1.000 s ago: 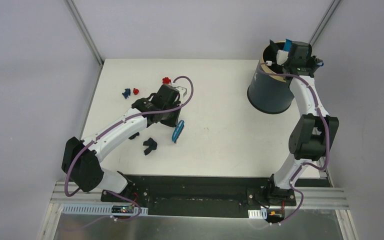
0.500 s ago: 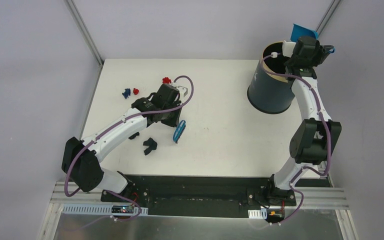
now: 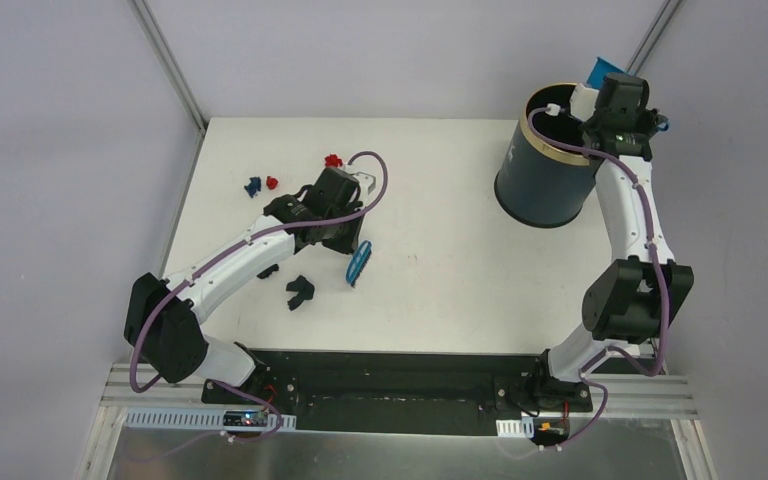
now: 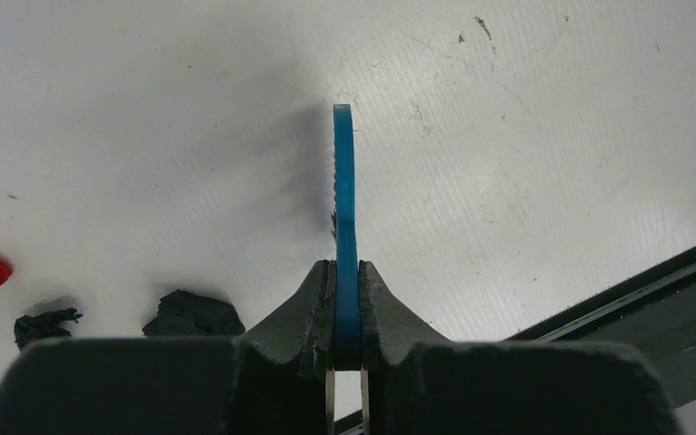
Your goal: Sweep away the paper scraps from the table
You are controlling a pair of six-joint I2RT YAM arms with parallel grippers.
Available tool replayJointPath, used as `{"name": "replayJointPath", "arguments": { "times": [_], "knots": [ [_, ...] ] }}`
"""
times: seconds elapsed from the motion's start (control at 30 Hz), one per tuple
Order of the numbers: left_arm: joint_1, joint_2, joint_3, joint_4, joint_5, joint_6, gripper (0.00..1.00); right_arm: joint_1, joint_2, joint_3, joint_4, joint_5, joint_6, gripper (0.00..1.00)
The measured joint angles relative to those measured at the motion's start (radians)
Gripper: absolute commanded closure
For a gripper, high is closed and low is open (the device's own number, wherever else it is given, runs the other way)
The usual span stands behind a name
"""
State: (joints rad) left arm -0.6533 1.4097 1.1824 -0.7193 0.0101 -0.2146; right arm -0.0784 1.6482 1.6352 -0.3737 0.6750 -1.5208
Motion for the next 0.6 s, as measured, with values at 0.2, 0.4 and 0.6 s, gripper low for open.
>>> {"name": "replayJointPath", "arguments": {
  "times": [0.2,0.4,0.6],
  "knots": [
    [0.0,0.016,0.001,0.0,0.0,0.0,1.0,-0.004,0.004,0.248,-0.393,-0.125,0.29,1.0],
    [0.0,0.056,0.003,-0.002,0.0,0.0,1.0,0.014,0.0,0.518,-0.69,-0.27,0.555,1.0],
    [0.0,0.069,0.006,-0.006,0.0,0.0,1.0,0.062,-0.008,0.469,-0.917,-0.486,0.697,1.0]
  ]
}}
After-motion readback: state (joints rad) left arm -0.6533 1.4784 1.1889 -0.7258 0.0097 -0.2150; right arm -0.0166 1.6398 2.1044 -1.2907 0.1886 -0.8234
